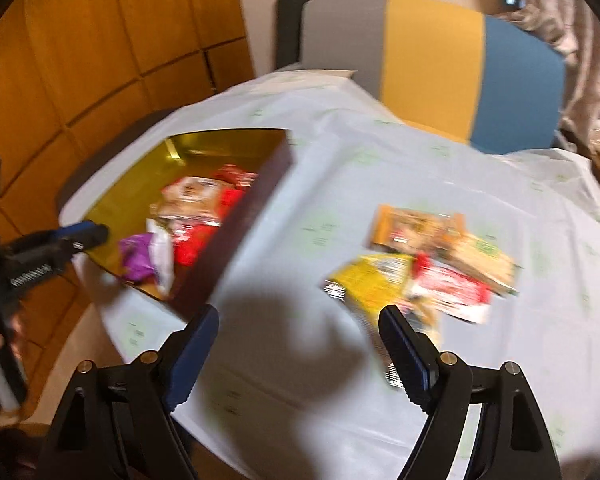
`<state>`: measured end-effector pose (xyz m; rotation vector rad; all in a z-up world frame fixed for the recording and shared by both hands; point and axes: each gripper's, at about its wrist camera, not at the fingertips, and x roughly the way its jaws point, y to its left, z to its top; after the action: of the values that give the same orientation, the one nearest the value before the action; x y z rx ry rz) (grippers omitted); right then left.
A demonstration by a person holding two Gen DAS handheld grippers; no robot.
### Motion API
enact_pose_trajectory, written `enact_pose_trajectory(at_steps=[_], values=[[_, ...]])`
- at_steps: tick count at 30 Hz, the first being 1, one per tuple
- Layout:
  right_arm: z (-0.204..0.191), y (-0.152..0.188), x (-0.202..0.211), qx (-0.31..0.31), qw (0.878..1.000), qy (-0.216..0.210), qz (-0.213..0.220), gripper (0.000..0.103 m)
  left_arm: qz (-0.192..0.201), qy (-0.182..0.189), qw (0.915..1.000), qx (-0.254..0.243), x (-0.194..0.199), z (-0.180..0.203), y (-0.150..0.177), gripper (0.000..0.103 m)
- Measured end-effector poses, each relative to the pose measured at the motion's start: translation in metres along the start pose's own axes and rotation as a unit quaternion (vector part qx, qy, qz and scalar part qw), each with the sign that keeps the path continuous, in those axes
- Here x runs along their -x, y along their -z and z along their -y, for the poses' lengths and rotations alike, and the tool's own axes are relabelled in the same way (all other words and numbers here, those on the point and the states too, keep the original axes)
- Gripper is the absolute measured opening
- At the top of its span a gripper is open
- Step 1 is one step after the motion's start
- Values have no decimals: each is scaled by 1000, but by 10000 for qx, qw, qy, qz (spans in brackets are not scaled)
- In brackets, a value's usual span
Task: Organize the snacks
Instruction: 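Move the left tool to the snack pile and grasp the yellow packet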
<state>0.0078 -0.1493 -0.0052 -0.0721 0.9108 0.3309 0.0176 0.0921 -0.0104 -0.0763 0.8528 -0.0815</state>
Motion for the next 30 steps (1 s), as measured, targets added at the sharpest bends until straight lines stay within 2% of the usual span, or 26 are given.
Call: enact_pose_trajectory(at_steps=[6, 13, 17, 19, 23, 25, 30], values=[[48, 5, 20, -113, 9977, 666, 51, 83, -16, 83, 9996, -257, 1, 19, -1, 38], [95, 2, 37, 69, 9903, 1384, 52, 83, -67, 199, 9983, -552, -1, 38, 1, 38], [126, -2, 39, 157, 9808, 1939, 115, 83, -127, 281, 9972, -686, -3, 50, 1, 38], [151, -2, 38, -42, 9760, 2172, 145, 83, -165, 335, 9964, -758, -4, 56, 1, 38], [188, 1, 38, -808, 9709, 2245, 205, 83, -255, 557, 9936, -951, -6, 72, 3, 38], [206, 1, 42, -1286, 9716, 1975, 236, 83, -325, 641, 9923, -1011, -9, 80, 3, 38], [221, 4, 52, -1776, 9666, 1806, 388, 83, -598, 1061, 9869, -1063, -17, 103, 2, 38]])
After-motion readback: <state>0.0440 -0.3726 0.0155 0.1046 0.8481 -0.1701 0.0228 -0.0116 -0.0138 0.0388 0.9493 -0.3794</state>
